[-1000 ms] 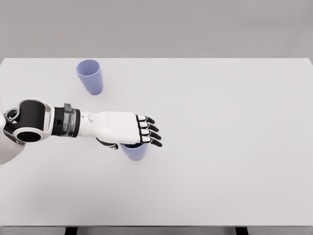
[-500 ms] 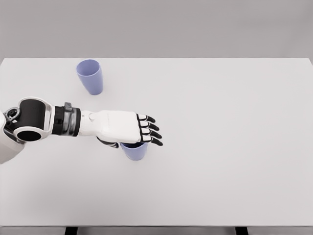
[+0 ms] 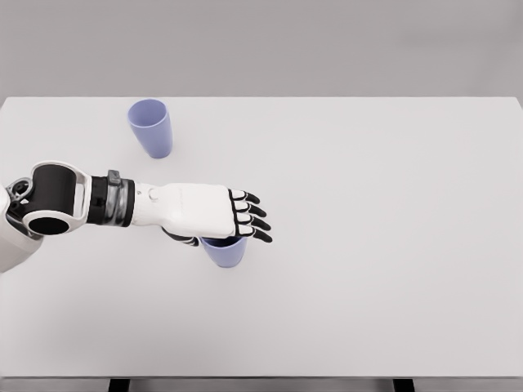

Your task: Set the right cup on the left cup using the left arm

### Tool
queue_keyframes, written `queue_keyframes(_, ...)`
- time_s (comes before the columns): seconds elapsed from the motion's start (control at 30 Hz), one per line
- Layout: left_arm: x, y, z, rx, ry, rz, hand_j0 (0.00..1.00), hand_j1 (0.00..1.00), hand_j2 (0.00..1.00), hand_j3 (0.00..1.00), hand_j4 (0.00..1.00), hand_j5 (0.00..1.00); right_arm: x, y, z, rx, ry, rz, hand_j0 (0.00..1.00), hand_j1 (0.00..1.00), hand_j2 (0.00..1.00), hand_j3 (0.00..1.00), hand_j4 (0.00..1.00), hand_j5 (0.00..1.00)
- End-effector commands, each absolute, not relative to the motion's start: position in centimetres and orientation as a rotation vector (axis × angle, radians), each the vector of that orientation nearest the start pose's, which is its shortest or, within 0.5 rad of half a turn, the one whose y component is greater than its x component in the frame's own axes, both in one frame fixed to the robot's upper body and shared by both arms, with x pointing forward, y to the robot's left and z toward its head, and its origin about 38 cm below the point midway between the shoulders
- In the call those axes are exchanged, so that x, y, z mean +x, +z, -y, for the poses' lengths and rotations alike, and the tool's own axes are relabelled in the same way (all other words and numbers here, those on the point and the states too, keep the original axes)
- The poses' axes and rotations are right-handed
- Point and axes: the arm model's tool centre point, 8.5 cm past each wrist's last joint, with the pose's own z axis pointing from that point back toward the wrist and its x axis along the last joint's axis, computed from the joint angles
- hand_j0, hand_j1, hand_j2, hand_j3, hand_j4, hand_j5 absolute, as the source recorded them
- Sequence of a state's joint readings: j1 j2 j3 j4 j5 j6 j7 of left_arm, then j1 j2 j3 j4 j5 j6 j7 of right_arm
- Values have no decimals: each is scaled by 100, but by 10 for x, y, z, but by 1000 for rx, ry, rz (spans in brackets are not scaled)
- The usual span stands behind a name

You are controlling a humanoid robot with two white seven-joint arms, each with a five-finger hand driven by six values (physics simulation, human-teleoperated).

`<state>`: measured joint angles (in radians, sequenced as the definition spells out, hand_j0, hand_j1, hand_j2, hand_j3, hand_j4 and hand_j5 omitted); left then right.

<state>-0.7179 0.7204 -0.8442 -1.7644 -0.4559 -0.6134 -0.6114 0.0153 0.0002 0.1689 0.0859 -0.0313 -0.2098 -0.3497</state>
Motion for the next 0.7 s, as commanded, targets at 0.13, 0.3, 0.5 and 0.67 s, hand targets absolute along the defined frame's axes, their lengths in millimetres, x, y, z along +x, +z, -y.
queue_keyframes(0.13,369,216,-163,-175,2810,-1711,100,100,100,100,100,100,-14,-251,302,-429,122,127,100,100,100,100,100,100)
queue_keyframes(0.3,370,218,-163,-181,2805,-1712,100,100,100,100,100,100,-14,-251,302,-429,122,127,100,100,100,100,100,100)
queue_keyframes(0.5,370,218,-163,-179,2805,-1712,96,96,96,96,96,96,-14,-251,302,-429,122,127,100,100,100,100,100,100)
queue_keyframes(0.67,367,211,-161,-151,2814,-1701,89,89,89,89,89,89,-14,-251,302,-429,122,127,100,100,100,100,100,100)
